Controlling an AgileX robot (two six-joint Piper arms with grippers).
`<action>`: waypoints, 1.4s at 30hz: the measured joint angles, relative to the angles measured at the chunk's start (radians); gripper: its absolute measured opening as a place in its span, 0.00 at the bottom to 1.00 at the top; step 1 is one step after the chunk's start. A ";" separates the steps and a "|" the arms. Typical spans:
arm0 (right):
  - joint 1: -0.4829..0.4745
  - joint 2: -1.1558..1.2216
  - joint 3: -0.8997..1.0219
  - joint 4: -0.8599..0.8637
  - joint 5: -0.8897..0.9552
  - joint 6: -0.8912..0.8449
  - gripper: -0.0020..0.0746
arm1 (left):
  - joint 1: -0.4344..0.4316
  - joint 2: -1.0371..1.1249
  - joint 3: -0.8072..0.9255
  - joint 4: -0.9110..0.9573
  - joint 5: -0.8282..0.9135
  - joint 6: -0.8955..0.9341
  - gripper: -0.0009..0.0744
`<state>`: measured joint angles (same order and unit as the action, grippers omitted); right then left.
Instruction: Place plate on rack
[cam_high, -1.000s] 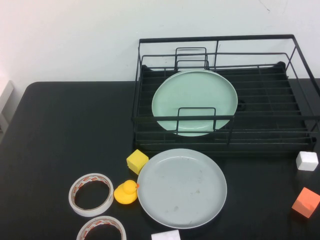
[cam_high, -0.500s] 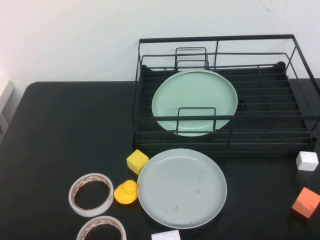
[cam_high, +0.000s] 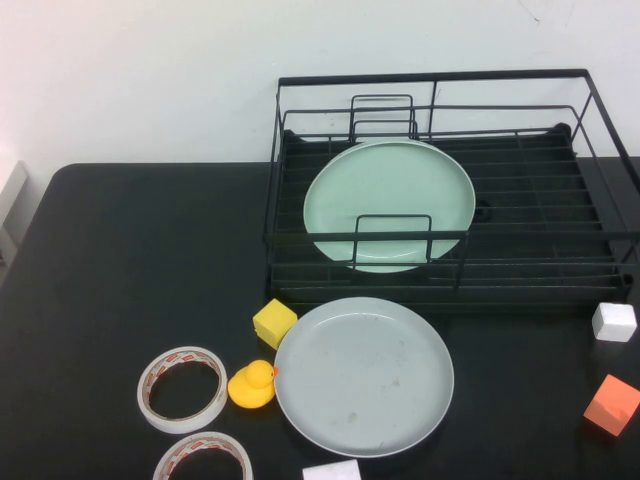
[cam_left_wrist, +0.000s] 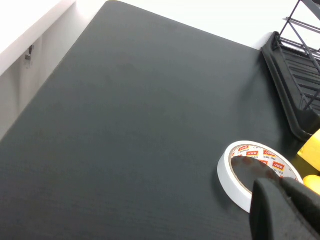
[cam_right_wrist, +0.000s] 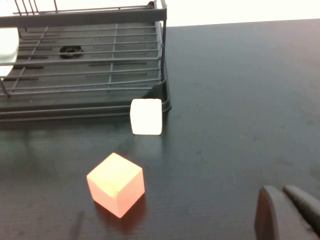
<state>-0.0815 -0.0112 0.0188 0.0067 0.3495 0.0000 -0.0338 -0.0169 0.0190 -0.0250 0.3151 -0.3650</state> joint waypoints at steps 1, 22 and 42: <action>0.000 0.000 0.000 0.000 0.000 0.000 0.02 | 0.000 0.000 0.000 0.000 0.000 0.000 0.01; 0.000 0.000 0.000 0.000 0.000 0.000 0.02 | 0.000 0.000 0.002 -0.900 -0.100 -0.034 0.01; 0.000 0.000 0.000 0.000 0.000 0.000 0.02 | -0.009 0.342 -0.549 -0.763 0.368 0.741 0.01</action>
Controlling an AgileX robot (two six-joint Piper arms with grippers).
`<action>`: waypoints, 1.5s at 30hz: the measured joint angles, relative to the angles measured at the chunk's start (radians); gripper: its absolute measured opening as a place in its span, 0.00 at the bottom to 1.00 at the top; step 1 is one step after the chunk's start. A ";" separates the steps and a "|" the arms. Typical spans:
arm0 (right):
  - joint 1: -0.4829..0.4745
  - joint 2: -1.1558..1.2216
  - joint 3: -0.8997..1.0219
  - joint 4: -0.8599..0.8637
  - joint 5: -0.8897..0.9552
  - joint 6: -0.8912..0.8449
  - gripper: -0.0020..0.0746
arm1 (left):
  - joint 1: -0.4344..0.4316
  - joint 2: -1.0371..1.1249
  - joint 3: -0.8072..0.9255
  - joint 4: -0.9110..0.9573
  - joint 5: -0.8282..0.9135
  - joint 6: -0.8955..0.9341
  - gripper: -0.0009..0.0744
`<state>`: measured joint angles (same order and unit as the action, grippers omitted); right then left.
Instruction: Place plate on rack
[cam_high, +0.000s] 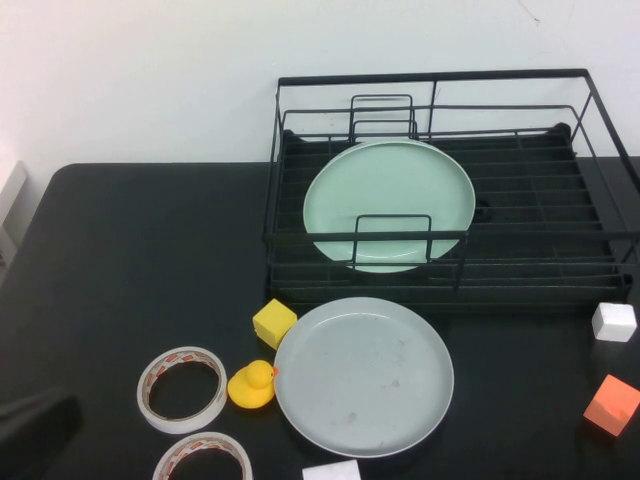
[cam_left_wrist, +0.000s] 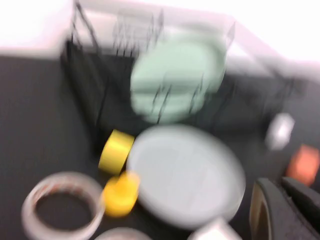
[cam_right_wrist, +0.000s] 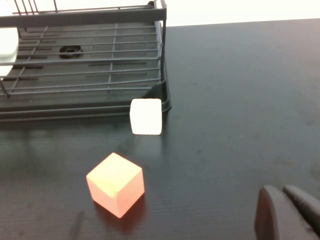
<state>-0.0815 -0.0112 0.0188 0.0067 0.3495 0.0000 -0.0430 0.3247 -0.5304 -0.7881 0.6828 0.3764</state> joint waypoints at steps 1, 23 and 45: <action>0.000 0.000 0.000 0.000 0.000 0.000 0.02 | 0.000 0.050 -0.038 0.039 0.062 0.040 0.01; 0.000 0.000 0.000 -0.007 0.000 -0.005 0.02 | -0.341 0.672 -0.423 0.315 0.283 0.441 0.01; 0.000 0.000 0.004 0.377 -0.004 -0.005 0.02 | -0.855 1.290 -0.592 0.721 0.077 0.100 0.51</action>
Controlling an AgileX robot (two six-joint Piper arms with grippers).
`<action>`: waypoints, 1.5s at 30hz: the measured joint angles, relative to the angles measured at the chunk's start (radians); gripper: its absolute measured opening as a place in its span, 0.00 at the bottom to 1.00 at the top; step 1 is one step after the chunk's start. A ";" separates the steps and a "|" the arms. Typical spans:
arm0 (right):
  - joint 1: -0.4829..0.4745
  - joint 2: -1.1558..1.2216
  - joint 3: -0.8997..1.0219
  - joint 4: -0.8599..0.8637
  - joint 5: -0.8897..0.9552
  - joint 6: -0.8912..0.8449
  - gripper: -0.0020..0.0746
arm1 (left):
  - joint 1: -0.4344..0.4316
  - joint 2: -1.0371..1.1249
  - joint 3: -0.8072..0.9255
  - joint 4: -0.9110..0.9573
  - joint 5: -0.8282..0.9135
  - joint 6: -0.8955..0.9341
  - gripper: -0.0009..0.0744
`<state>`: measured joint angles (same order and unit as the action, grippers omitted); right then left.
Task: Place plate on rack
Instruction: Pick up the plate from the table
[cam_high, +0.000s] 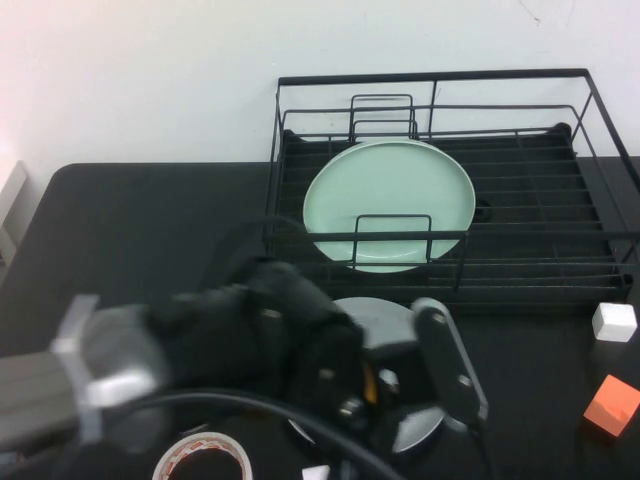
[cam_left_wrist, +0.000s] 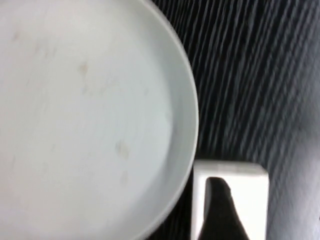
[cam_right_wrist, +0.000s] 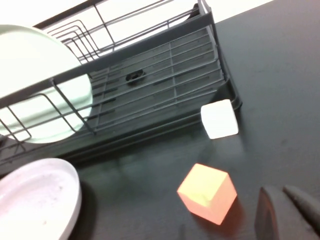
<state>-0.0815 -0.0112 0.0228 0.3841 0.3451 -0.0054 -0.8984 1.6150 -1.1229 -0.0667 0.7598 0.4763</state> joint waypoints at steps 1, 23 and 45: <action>0.000 0.000 0.000 0.005 0.000 0.000 0.02 | -0.011 0.026 -0.011 0.008 -0.011 -0.002 0.52; 0.000 0.000 0.002 0.022 0.000 0.000 0.02 | -0.033 0.318 -0.072 0.211 -0.203 -0.166 0.48; 0.000 0.000 0.004 0.465 -0.001 0.000 0.02 | -0.041 0.259 -0.076 0.176 -0.144 -0.285 0.02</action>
<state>-0.0815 -0.0112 0.0266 0.8492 0.3439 -0.0054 -0.9393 1.8738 -1.1985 0.1093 0.6163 0.1908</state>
